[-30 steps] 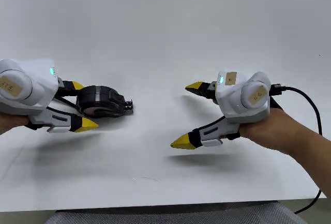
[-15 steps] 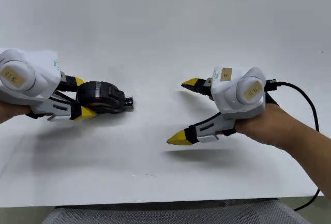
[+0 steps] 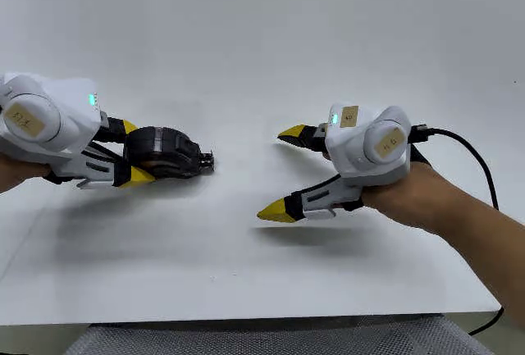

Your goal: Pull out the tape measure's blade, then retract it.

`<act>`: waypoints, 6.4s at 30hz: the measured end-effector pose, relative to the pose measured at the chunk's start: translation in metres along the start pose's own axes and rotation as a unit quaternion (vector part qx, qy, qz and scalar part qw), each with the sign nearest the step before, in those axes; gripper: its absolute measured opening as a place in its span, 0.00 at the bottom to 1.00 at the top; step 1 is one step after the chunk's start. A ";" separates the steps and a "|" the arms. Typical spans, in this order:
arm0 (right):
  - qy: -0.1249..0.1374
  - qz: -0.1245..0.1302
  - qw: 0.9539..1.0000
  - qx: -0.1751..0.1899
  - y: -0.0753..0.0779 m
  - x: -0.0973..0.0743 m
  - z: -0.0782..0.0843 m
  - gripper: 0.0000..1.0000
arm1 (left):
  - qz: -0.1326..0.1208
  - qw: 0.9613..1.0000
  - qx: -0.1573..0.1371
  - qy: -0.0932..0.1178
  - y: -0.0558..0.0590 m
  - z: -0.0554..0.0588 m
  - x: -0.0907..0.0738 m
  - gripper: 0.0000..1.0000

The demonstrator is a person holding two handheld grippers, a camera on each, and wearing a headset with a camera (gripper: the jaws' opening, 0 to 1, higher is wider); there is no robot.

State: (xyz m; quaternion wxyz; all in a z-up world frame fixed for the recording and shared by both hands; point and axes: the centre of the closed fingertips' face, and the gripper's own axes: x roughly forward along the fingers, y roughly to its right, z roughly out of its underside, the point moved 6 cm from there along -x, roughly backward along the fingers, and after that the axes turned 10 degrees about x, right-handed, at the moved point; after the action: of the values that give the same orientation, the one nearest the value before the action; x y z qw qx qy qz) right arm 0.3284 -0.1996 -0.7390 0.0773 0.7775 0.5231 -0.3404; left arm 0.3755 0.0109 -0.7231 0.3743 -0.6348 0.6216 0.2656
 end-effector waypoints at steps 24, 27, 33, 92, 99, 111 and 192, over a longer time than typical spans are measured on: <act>0.005 -0.033 0.996 -0.089 0.001 0.052 -0.036 0.40 | 0.010 1.000 -0.002 0.000 -0.001 0.000 0.001 0.26; 0.005 -0.041 0.995 -0.092 0.000 0.056 -0.038 0.38 | 0.010 1.000 -0.003 0.000 -0.002 0.000 0.001 0.26; 0.003 -0.060 0.993 -0.098 -0.003 0.064 -0.039 0.30 | 0.011 1.000 -0.005 0.001 -0.002 0.000 0.001 0.26; 0.015 -0.065 0.992 -0.110 -0.001 0.074 -0.036 0.09 | 0.012 1.000 0.007 0.000 -0.001 0.001 0.000 0.26; 0.015 -0.062 0.992 -0.112 -0.001 0.071 -0.034 0.08 | 0.013 1.000 0.010 -0.002 -0.001 0.000 0.001 0.26; 0.016 -0.057 0.992 -0.111 0.002 0.065 -0.031 0.08 | 0.013 1.000 0.008 -0.002 -0.002 0.001 0.001 0.26; -0.017 -0.010 0.996 -0.091 0.025 -0.007 0.010 0.08 | 0.010 1.000 -0.003 0.001 0.001 -0.002 0.001 0.26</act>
State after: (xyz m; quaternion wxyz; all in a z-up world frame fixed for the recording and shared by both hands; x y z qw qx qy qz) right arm 0.3440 -0.2209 -0.7480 0.1532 0.7563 0.5582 -0.3048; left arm 0.3739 0.0093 -0.7231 0.3693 -0.6297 0.6277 0.2703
